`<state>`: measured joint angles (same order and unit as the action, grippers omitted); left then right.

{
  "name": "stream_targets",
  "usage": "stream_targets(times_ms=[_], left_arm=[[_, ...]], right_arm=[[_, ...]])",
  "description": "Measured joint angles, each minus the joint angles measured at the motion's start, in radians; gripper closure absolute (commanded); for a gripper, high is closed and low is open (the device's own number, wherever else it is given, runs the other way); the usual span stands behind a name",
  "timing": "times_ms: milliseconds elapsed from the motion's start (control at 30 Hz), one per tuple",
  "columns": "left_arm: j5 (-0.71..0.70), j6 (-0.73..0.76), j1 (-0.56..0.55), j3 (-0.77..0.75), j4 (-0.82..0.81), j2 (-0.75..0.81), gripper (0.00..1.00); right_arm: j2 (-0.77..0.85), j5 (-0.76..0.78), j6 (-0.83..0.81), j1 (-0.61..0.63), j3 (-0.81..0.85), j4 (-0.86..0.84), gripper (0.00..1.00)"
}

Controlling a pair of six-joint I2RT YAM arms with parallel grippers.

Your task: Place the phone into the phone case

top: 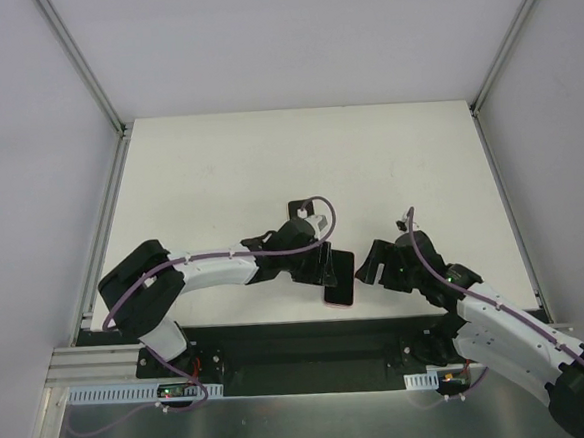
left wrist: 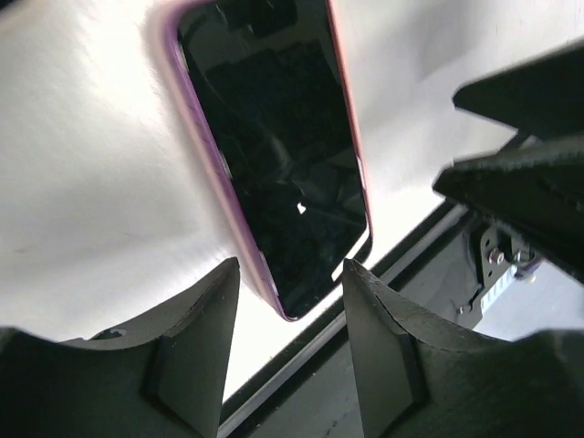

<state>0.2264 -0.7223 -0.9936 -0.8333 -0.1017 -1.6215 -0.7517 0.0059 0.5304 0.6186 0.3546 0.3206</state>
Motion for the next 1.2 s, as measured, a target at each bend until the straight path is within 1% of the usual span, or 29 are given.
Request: stream_targets(times_ms=[200, 267, 300, 433, 633, 800, 900, 967, 1000, 1067, 1100, 1200], left_arm=[[0.0, 0.006, 0.075, -0.002, -0.006, 0.008, 0.56], [0.003, 0.017, 0.081, -0.019, -0.005, -0.003, 0.57], [0.006, 0.023, 0.081, -0.03, -0.005, -0.011, 0.6], [0.029, 0.04, 0.081, -0.079, -0.012, -0.056, 0.62], [0.052, 0.055, 0.085, -0.096, -0.013, -0.122, 0.61], [0.053, 0.061, 0.085, -0.096, -0.006, -0.142, 0.59], [0.058, 0.064, 0.085, -0.098, -0.005, -0.145, 0.6], [0.059, 0.068, 0.085, -0.098, -0.005, -0.146, 0.63], [0.06, 0.069, 0.085, -0.099, -0.005, -0.148, 0.68], [0.062, 0.071, 0.086, -0.101, -0.006, -0.153, 0.73], [0.066, 0.071, 0.086, -0.101, -0.009, -0.157, 0.78], [0.095, 0.064, 0.099, -0.098, -0.026, -0.157, 0.83]], right_arm=[[0.009, -0.072, -0.018, -0.001, -0.039, -0.08, 0.18], [0.017, -0.087, -0.019, -0.001, -0.056, -0.097, 0.17], [0.019, -0.093, -0.019, -0.001, -0.061, -0.1, 0.17], [0.018, -0.109, -0.019, -0.002, -0.07, -0.124, 0.17], [-0.001, -0.126, -0.019, -0.006, -0.073, -0.164, 0.17], [-0.027, -0.127, -0.018, -0.006, -0.073, -0.172, 0.17], [-0.036, -0.127, -0.018, -0.007, -0.073, -0.177, 0.17], [-0.043, -0.127, -0.018, -0.007, -0.073, -0.181, 0.17], [-0.048, -0.127, -0.018, -0.007, -0.073, -0.183, 0.17], [-0.057, -0.129, -0.018, -0.007, -0.073, -0.189, 0.17], [-0.065, -0.133, -0.018, -0.007, -0.073, -0.196, 0.17], [-0.089, -0.146, -0.019, -0.007, -0.073, -0.216, 0.16]])
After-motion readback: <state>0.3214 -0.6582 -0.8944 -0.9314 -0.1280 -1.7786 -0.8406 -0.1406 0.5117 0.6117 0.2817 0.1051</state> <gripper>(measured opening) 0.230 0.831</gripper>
